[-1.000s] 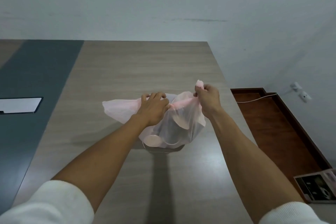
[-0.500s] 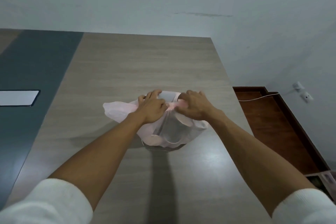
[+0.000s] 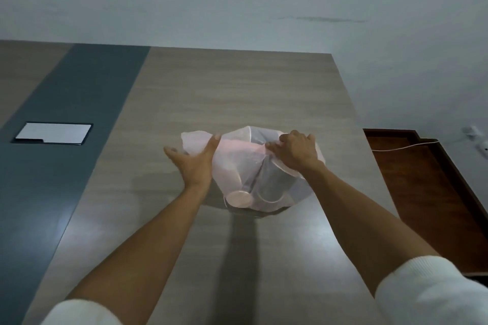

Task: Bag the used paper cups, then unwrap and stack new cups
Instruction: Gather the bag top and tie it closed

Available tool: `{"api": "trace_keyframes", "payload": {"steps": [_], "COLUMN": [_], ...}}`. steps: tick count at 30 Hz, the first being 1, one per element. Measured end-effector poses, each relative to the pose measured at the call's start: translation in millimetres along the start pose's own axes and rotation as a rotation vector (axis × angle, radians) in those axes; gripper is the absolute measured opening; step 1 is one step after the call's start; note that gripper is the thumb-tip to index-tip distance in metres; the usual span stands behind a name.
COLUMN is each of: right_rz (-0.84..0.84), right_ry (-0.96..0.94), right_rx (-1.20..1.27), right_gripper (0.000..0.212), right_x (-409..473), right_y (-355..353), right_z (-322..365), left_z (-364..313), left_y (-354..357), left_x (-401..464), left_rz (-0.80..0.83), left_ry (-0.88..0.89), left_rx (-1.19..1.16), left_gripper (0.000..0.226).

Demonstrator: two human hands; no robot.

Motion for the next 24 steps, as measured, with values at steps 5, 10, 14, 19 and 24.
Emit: {"api": "trace_keyframes", "payload": {"steps": [5,10,14,19,24], "right_rz": [-0.020,-0.107,0.097,0.269,0.418], "right_ry": [0.065,0.028,0.093,0.465,0.364], "right_rx": [0.021,0.017,0.462,1.364,1.841], "right_gripper": [0.056,0.030,0.027,0.012,0.019], "right_x": [-4.1,-20.5,-23.3,-14.7,-7.9], "right_y": [5.5,8.7,12.9,15.8,2.1], "right_z": [4.5,27.0,18.7,-34.1,-29.1], "left_z": [-1.7,-62.9,-59.0,-44.9,-65.2], "left_y": [37.1,109.2,123.4,104.7,121.1], "left_x": [-8.8,-46.1,-52.6,-19.4,-39.4], "left_rz": [0.228,0.696,0.531,0.138,0.473], "left_ry": [0.105,0.865,0.566,0.234,0.524], "left_rx": [0.206,0.362,0.226,0.047,0.208], "left_gripper": [0.061,0.030,0.013,0.040,0.027]}}
Point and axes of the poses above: each hand's wrist, its own x-axis towards the middle knuckle, its own y-axis out of the palm, z = x × y, the point moved 7 cm from there along x, towards the middle knuckle, and after that the axes turned 14 degrees about y, right-handed, at the moved point
